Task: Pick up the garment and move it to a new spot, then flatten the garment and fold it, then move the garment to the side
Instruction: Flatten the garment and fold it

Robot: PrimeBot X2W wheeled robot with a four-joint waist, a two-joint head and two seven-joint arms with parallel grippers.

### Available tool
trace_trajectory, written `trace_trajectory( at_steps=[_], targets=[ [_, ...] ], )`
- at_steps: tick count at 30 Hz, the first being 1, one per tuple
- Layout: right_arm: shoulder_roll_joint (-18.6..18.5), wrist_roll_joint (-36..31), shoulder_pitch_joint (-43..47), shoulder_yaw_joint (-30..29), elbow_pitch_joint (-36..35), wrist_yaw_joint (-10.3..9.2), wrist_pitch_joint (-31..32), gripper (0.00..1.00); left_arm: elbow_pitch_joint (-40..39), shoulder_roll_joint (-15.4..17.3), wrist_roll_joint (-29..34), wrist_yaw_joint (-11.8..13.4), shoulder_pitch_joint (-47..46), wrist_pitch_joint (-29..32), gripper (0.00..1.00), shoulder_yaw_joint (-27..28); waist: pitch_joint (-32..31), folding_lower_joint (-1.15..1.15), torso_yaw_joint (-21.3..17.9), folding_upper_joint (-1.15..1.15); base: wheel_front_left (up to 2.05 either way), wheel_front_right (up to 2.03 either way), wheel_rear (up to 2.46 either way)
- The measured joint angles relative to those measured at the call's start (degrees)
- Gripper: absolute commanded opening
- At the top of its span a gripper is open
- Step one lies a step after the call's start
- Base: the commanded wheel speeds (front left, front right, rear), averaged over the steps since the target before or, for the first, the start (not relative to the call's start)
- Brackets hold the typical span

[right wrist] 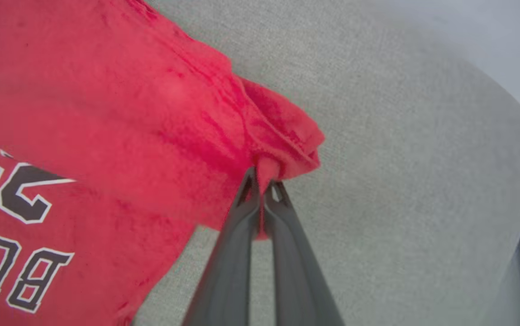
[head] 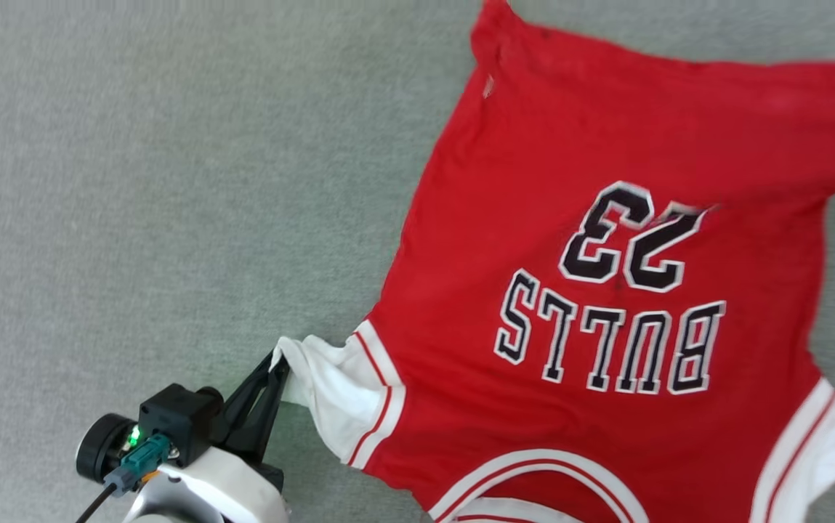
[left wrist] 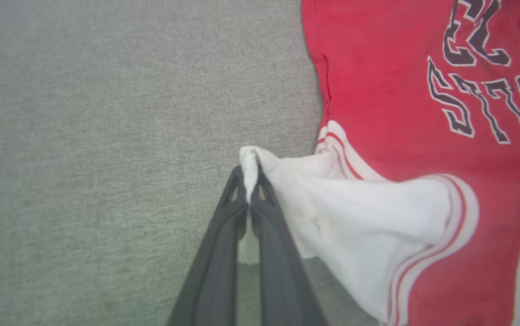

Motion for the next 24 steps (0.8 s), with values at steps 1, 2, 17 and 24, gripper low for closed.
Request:
trace_trajectory(
  at_steps=[1, 2, 17, 24],
  targets=[
    [-1.48, 0.86, 2.05, 0.35, -1.66, 0.0, -0.81, 0.0, -0.12, 0.2, -0.11, 0.27, 0.33, 0.0, 0.0, 0.08, -0.74, 0.0, -0.48, 0.0, 0.0, 0.0, 0.0],
    [-2.9, 1.64, 4.17, 0.51, -3.12, 0.0, -1.75, 0.0, -0.27, 0.49, -0.3, 0.49, 0.75, -0.01, 0.0, 0.23, -1.45, 0.0, -0.96, 0.0, 0.0, 0.0, 0.0],
    [-11.94, 11.12, 44.96, -5.13, -9.83, 0.0, -12.67, 0.0, -1.15, 2.9, -2.5, 2.43, 6.52, -0.43, 0.0, 0.92, -9.28, 0.0, -6.13, 0.0, 0.0, 0.0, 0.0],
    [-7.39, 11.91, 55.72, -7.26, -8.14, 0.0, -15.06, 0.0, -0.88, 3.0, -2.65, 2.34, 6.82, -0.45, 0.0, 0.73, -9.66, 0.0, -6.11, 0.0, 0.0, 0.0, 0.0]
  ],
)
